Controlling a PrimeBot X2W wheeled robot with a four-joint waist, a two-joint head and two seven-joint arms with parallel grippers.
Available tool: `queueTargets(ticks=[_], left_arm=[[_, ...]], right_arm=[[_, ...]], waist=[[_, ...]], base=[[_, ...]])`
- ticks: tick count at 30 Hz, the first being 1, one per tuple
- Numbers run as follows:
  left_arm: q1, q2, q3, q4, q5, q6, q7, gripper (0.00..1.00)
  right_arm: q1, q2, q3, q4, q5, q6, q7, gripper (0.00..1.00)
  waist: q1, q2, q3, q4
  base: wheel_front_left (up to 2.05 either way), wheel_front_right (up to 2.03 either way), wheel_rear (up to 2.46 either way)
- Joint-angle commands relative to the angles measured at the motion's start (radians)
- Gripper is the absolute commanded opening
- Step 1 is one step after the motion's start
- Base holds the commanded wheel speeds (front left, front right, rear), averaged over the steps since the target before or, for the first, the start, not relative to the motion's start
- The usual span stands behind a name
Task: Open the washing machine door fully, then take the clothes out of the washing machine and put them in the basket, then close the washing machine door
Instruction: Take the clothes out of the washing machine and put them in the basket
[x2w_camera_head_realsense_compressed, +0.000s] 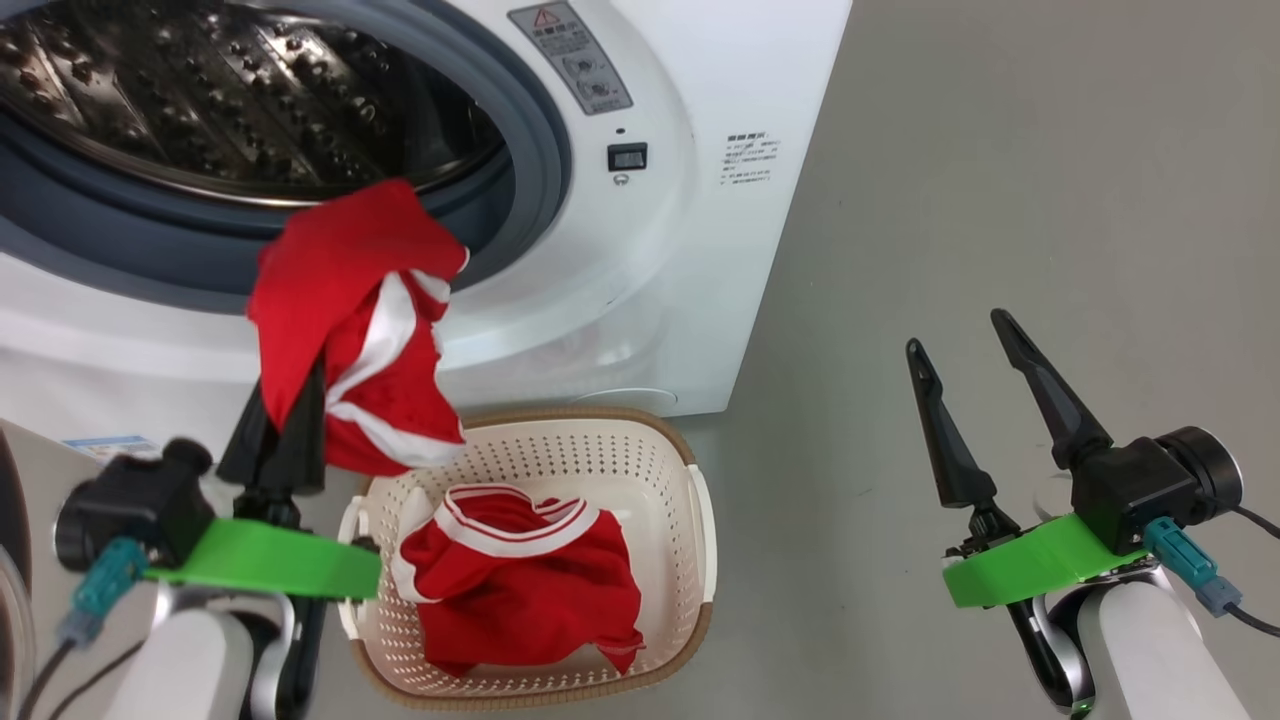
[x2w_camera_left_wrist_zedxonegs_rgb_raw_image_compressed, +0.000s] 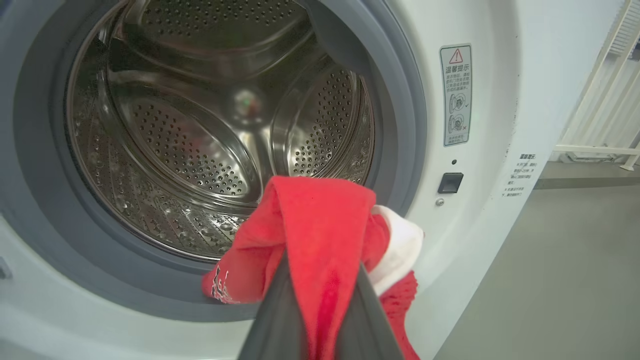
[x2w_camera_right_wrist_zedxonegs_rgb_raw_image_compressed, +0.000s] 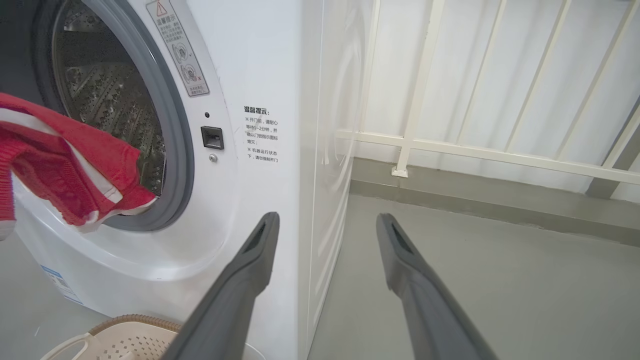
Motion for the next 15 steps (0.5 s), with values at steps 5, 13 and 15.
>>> queueTargets(ticks=[5,13,15], left_arm=[[0.059,0.01,0.034,-0.087,-0.002,0.023,0.002,0.0],[0.094,-0.015,0.022,-0.063,-0.051,0.031,0.07,0.0],[0.092,-0.018,0.019,-0.048,-0.06,0.026,0.08,0.0]], right_arm=[[0.011,-0.005,0.022,-0.024,0.002,0.005,-0.006,1.0],[0.01,-0.004,0.031,-0.031,0.007,0.005,-0.006,1.0],[0.009,-0.003,0.032,-0.03,0.008,0.005,-0.006,1.0]], waist=[[0.0,0.0,-0.011,-0.005],[0.0,0.0,0.016,-0.014],[0.0,0.0,0.02,-0.016]], base=[[0.0,0.0,0.0],[0.0,0.0,0.0],[0.0,0.0,0.0]])
